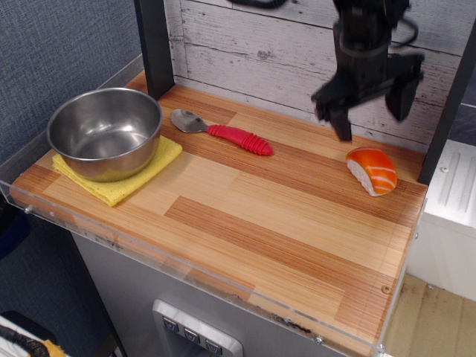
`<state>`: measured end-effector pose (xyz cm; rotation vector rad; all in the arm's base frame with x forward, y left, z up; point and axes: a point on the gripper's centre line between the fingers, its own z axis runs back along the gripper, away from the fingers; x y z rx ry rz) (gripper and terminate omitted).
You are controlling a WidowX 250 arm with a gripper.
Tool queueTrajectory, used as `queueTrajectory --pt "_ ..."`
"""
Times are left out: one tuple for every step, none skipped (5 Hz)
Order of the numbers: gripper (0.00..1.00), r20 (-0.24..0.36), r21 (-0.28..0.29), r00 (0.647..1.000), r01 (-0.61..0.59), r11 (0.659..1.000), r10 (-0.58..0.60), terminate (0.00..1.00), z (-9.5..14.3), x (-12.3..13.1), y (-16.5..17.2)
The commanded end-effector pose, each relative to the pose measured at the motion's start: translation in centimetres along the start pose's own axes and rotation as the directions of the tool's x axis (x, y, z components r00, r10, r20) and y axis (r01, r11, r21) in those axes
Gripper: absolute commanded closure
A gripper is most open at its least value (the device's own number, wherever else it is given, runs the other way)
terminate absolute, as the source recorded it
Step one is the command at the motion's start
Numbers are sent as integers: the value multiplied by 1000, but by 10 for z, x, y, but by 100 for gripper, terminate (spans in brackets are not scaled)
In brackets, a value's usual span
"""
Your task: Move sushi to upper right corner
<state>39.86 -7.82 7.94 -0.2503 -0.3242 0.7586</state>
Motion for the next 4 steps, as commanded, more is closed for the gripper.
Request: queueTrajectory --pt "0 93 -112 993 -63 992 74 0 82 21 10" --pt "0 93 -112 993 -63 992 74 0 82 21 10" --pt "0 93 -112 993 -63 992 74 0 82 21 10" --pt "0 93 -112 993 -63 992 74 100 82 21 10"
